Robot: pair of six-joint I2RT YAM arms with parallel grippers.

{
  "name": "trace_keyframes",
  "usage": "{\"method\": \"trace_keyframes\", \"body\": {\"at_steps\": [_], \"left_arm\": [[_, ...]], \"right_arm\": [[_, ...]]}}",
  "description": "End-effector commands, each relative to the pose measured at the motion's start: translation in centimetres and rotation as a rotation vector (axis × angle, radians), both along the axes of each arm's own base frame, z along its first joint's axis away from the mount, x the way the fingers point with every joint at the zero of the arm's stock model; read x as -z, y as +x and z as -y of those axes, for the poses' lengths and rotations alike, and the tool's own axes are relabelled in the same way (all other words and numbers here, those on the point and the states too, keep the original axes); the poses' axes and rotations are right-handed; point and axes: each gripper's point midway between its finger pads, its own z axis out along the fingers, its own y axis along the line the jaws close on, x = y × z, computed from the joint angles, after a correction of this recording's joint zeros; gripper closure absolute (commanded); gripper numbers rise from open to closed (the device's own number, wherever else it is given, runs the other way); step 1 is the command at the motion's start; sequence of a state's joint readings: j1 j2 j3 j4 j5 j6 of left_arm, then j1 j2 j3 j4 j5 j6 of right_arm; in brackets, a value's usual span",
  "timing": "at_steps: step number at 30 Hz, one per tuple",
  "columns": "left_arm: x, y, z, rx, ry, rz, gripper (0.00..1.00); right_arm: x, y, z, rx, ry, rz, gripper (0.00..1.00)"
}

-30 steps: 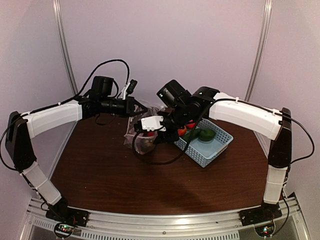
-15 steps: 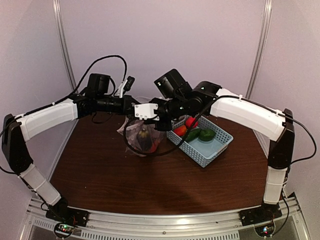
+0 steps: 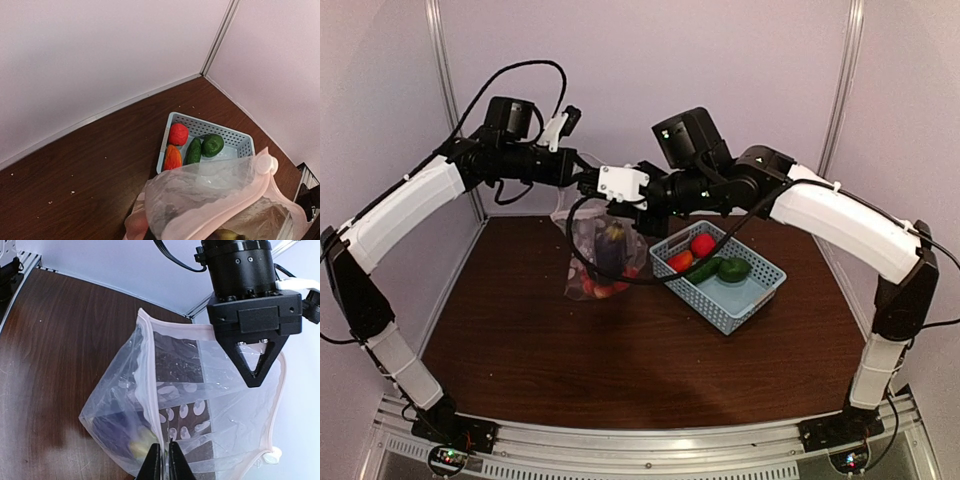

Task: Place the food in the zip-top bag and seal the zipper
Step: Adjust the zipper food storage bag at the center of the board.

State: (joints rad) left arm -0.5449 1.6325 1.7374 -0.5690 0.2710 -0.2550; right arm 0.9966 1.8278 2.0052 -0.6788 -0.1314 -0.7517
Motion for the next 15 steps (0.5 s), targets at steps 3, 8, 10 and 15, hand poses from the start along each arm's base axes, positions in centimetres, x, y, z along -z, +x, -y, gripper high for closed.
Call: {"method": "trace_keyframes", "body": {"at_steps": [3, 8, 10, 15], "left_arm": [[3.2, 1.6, 0.2, -0.011, 0.083, -0.068, 1.0], [8.4, 0.0, 1.9, 0.035, 0.059, -0.2, 1.0], [9.4, -0.8, 2.4, 0.051, 0.033, -0.224, 1.0], [11.2, -1.4, 3.3, 0.059, -0.036, -0.298, 1.0]], "right_arm": [[2.0, -0.2, -1.2, -0.029, 0.058, -0.155, 0.72], [3.8, -0.5, 3.7, 0.009, 0.065, -0.257, 0.51], [3.7, 0.8, 6.9, 0.084, 0.098, -0.308, 0.47], [6.9, 1.8, 15.5, 0.164, 0.159, -0.539, 0.42]]}}
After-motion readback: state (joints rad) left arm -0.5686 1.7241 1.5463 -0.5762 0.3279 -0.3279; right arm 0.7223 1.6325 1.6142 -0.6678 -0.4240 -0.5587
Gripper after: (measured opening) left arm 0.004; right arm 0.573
